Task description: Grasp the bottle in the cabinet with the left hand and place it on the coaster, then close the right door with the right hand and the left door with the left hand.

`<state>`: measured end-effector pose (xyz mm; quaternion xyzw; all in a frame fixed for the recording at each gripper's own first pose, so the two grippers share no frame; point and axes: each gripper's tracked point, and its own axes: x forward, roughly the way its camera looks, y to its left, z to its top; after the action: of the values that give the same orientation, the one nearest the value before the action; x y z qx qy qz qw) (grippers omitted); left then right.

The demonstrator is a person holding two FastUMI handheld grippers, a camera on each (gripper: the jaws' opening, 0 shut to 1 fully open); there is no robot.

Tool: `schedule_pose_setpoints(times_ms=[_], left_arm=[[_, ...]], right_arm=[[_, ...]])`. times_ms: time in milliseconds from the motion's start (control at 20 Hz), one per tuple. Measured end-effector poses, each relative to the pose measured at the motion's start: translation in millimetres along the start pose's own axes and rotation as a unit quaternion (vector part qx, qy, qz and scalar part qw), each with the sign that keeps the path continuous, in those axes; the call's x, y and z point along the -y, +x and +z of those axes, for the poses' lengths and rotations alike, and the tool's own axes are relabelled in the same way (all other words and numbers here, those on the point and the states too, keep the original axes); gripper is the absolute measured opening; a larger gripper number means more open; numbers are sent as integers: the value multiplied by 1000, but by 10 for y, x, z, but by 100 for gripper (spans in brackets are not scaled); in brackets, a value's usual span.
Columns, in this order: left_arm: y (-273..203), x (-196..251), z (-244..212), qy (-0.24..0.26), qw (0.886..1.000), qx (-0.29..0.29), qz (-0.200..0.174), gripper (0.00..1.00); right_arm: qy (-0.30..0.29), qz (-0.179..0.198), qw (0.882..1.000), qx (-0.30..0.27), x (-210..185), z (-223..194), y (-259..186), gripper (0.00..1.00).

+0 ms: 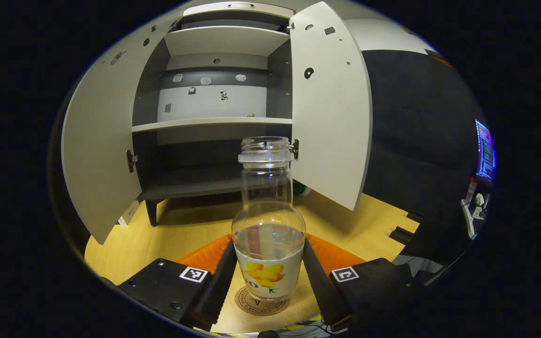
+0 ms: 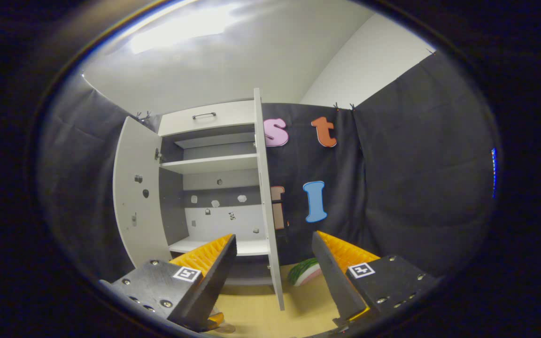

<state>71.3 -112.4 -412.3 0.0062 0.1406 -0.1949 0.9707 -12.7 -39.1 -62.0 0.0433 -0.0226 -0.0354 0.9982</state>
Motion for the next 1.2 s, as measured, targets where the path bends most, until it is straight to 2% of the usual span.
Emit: schedule_pose_setpoints(times_ms=[300,350,400,700,1000,1100,1150,1200], left_arm=[[78,-6,-689,27,999,-38,-26,81],[83,18,-619,30,999,-3,-34,82],[61,30,-636,36,999,-6,-41,82],[-32,-42,-827,40,997,-31,-55,82],[-62,17,-746,46,996,-20,-79,84],[-85,-46,-738,61,996,-23,-65,92],[-73,-60,-692,67,996,-19,-59,100],[-97,-68,-634,70,996,-15,-59,100]], right_arm=[[-19,-19,999,-19,56,-212,198,98],[-20,-21,999,-27,54,-276,226,93],[-20,-22,999,-33,48,-325,262,98],[-33,-27,997,-63,6,-527,397,98],[-28,-28,997,-67,22,-534,514,98],[-28,-30,997,-67,58,-551,546,98],[-29,-30,997,-68,74,-556,556,98],[-30,-30,997,-67,99,-546,567,98]])
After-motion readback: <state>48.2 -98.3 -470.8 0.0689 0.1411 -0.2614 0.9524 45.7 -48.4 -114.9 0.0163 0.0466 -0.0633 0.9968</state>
